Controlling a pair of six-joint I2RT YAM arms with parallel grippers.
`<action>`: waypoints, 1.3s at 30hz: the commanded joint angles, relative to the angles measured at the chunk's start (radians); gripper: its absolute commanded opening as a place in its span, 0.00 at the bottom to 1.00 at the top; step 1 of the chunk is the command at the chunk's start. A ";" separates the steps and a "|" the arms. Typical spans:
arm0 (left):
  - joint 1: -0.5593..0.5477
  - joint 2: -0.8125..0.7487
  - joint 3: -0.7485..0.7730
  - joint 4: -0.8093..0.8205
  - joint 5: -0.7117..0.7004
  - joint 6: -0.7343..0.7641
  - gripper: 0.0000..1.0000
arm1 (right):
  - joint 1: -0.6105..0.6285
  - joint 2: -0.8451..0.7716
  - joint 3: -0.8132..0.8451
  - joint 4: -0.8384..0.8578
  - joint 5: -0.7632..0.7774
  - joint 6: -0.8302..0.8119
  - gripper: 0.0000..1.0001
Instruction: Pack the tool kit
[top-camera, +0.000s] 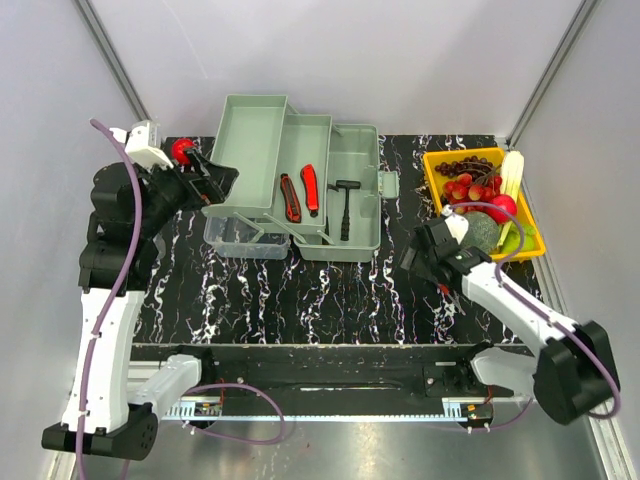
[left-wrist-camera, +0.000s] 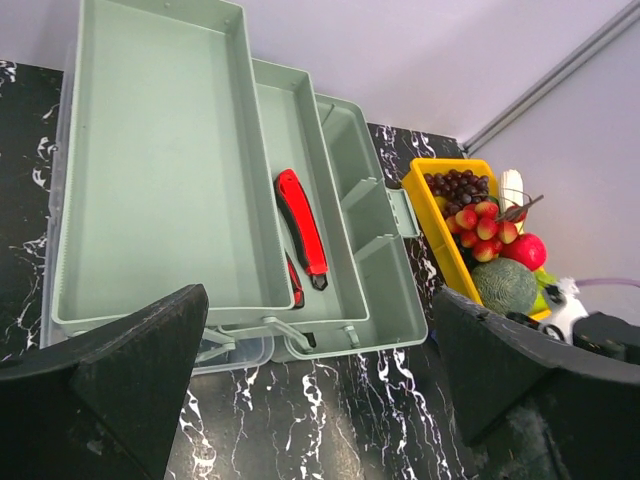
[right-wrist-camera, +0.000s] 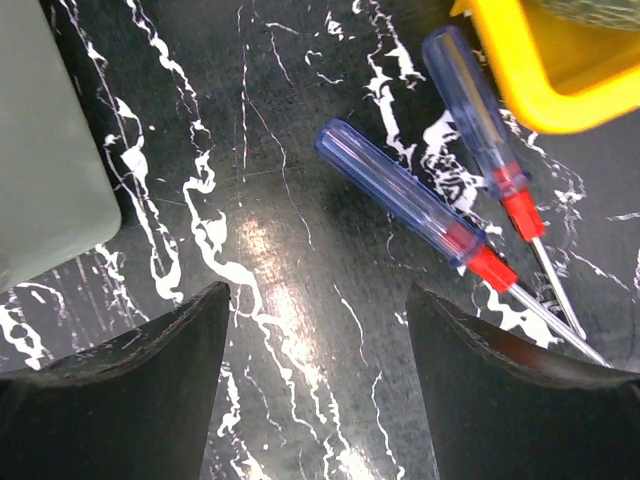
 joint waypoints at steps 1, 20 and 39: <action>-0.011 0.001 0.043 0.057 0.054 -0.003 0.99 | -0.034 0.100 0.050 0.113 -0.067 -0.128 0.77; -0.015 -0.001 0.072 0.043 0.058 0.021 0.99 | -0.261 0.430 0.201 0.032 -0.350 -0.446 0.76; -0.021 0.007 0.078 0.025 0.038 0.027 0.99 | -0.267 0.528 0.225 -0.076 -0.326 -0.337 0.41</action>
